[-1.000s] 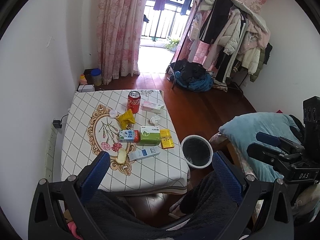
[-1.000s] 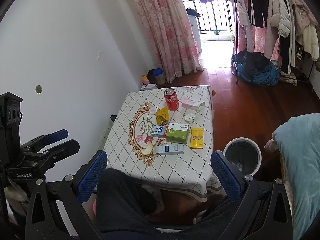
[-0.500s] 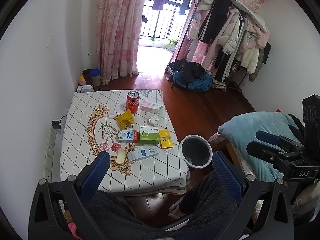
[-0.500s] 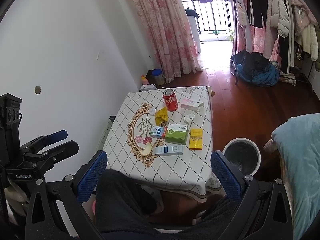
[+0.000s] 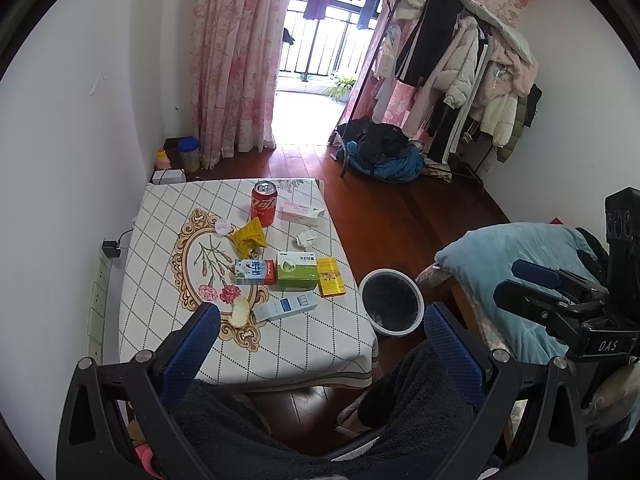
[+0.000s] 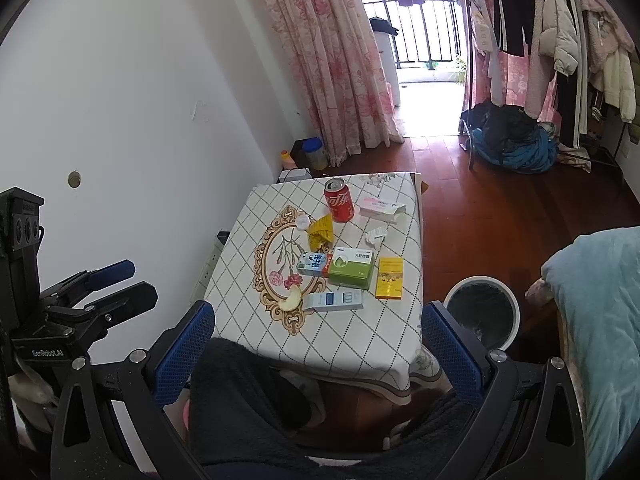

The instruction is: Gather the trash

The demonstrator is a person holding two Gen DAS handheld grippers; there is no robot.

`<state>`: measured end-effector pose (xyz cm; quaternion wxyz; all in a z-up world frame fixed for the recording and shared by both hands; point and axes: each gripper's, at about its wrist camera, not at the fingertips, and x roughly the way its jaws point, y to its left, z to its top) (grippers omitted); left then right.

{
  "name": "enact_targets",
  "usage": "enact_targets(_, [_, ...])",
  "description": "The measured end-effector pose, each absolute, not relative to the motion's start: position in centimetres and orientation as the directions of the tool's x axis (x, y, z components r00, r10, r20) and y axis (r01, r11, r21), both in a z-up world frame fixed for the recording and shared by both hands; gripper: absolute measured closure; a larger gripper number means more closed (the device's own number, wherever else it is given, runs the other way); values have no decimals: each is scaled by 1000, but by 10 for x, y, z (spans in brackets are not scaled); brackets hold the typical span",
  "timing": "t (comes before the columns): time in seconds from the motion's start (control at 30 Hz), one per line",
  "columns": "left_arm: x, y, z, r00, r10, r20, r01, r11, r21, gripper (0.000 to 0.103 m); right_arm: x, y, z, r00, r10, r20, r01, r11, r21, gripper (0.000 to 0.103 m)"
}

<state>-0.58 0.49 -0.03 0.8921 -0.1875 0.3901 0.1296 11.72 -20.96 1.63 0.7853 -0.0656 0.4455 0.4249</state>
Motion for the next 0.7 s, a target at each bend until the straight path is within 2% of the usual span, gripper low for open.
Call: enact_targets(0.7, [-6, 1, -1, 662, 86, -745, -376, 897, -231, 0, 121, -208, 19, 245, 605, -758, -726, 632, 271, 0])
